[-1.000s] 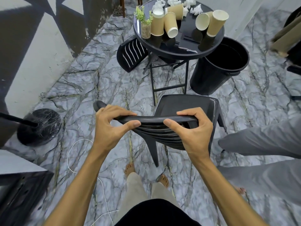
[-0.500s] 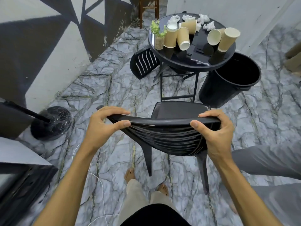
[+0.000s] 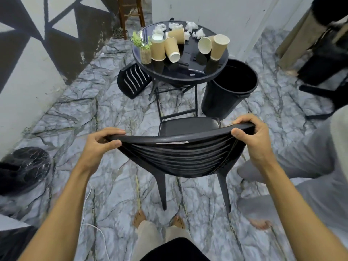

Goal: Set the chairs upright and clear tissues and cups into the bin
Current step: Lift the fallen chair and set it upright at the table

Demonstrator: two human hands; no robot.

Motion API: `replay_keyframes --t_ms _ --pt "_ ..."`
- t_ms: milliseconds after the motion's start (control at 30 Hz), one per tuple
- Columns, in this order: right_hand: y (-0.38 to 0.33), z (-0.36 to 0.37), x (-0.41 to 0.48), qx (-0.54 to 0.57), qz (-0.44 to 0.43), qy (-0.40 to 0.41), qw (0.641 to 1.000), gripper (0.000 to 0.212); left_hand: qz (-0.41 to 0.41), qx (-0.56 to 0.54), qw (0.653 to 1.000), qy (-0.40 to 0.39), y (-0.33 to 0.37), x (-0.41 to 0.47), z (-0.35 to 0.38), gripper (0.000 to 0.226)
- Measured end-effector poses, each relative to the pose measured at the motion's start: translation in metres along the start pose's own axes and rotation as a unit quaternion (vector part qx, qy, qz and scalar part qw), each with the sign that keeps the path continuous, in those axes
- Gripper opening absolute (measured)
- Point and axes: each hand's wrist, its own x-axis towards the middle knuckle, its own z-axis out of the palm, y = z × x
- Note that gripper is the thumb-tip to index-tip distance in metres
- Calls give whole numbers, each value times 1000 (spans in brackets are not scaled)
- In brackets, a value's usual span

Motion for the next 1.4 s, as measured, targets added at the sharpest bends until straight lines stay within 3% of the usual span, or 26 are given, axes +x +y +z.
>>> replay_keyframes --t_ms 200,367,700,1267,1400 --pt "15 -53 4 16 42 20 999 35 -39 -140 988 -58 -9 33 41 54" --pt "17 -66 8 88 78 12 993 41 -37 -207 976 -62 -5 52 62 49" --pt "26 -78 15 125 81 66 987 48 -37 -207 976 -49 5 68 78 50" --pt "16 -62 65 161 60 28 985 39 -15 -227 974 6 34 73 67 49" --pt "24 -68 92 159 51 6 986 41 -17 -216 976 29 37 83 72 37"
